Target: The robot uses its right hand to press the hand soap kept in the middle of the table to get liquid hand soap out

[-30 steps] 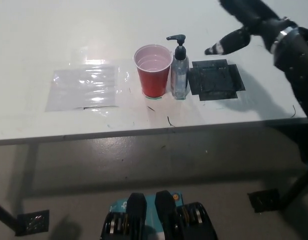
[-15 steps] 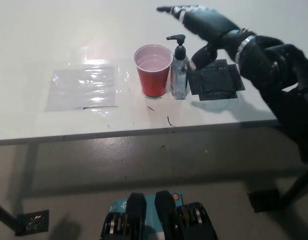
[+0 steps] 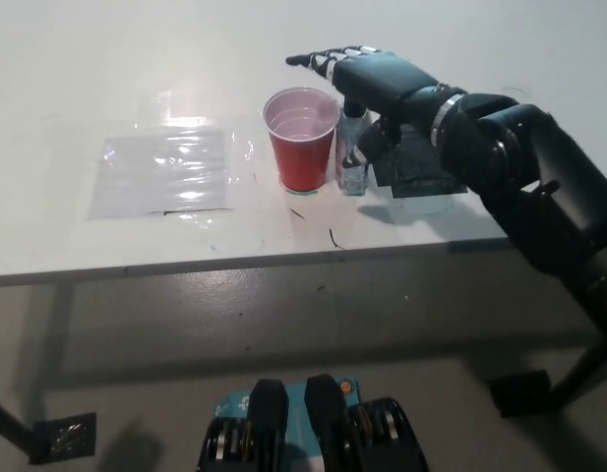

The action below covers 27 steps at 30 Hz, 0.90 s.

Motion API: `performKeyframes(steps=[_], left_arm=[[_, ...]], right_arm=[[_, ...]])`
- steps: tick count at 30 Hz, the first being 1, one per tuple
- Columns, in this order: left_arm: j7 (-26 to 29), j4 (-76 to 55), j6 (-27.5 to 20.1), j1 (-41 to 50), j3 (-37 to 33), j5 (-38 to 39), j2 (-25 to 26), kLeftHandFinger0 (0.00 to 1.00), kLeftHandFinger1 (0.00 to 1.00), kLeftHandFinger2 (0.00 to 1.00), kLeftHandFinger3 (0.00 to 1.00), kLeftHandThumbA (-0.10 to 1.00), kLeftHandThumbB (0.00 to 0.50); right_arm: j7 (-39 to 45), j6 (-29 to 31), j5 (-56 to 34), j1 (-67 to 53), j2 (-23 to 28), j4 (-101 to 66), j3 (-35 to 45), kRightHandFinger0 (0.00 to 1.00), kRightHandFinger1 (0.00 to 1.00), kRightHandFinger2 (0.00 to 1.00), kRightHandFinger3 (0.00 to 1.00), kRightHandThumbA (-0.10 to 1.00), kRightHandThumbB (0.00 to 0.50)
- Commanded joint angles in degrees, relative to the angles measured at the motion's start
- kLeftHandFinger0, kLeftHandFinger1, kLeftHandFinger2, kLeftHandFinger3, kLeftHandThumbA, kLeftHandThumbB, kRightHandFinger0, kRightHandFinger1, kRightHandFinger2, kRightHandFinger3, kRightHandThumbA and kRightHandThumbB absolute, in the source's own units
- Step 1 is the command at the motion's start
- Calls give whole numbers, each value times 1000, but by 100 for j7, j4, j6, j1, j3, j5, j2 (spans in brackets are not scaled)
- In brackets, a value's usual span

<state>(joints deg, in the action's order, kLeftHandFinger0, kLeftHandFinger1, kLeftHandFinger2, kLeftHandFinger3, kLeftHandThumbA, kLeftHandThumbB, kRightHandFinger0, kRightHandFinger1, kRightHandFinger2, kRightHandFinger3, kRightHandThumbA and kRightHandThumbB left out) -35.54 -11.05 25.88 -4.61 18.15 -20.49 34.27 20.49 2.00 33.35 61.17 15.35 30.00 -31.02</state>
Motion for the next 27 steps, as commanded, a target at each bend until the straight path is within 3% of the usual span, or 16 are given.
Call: performKeyframes(steps=[1, 5, 13, 16, 18, 23, 25, 27], left_arm=[[-155, -165, 105, -117, 142, -190, 102, 1000, 1000, 1000, 890, 1000, 83], [-154, -195, 105, -92, 158, -210, 56, 1000, 1000, 1000, 865, 1000, 101], [-197, -226, 105, -110, 184, -249, 13, 1000, 1000, 1000, 918, 1000, 83], [-208, -204, 105, -119, 210, -229, 20, 1000, 1000, 1000, 923, 1000, 100], [-233, -248, 105, -125, 210, -277, 40, 1000, 1000, 1000, 908, 1000, 100], [-240, -236, 105, -160, 206, -321, 22, 1000, 1000, 1000, 879, 1000, 90], [-200, -232, 105, -155, 196, -335, 4, 1000, 1000, 1000, 873, 1000, 88], [-188, -250, 105, -160, 219, -323, -10, 1000, 1000, 1000, 871, 1000, 95]], right_arm=[[-362, 488, 206, 357, -26, 193, 36, 1000, 1000, 1000, 1000, 1000, 447], [-493, 593, 229, 335, -89, 383, 111, 1000, 1000, 1000, 1000, 1000, 437], [-663, 741, 280, 211, -156, 640, 156, 1000, 1000, 1000, 1000, 1000, 437], [-680, 811, 235, 152, -153, 655, 195, 1000, 1000, 1000, 1000, 1000, 434], [-641, 655, 211, 22, -161, 631, 242, 1000, 1000, 1000, 1000, 1000, 471], [-708, 657, 209, -211, -193, 623, 288, 1000, 1000, 1000, 1000, 1000, 449], [-556, 388, 252, -341, -208, 432, 259, 1000, 1000, 1000, 1000, 1000, 436], [-660, 574, 298, -413, -236, 554, 191, 1000, 1000, 1000, 1000, 1000, 399]])
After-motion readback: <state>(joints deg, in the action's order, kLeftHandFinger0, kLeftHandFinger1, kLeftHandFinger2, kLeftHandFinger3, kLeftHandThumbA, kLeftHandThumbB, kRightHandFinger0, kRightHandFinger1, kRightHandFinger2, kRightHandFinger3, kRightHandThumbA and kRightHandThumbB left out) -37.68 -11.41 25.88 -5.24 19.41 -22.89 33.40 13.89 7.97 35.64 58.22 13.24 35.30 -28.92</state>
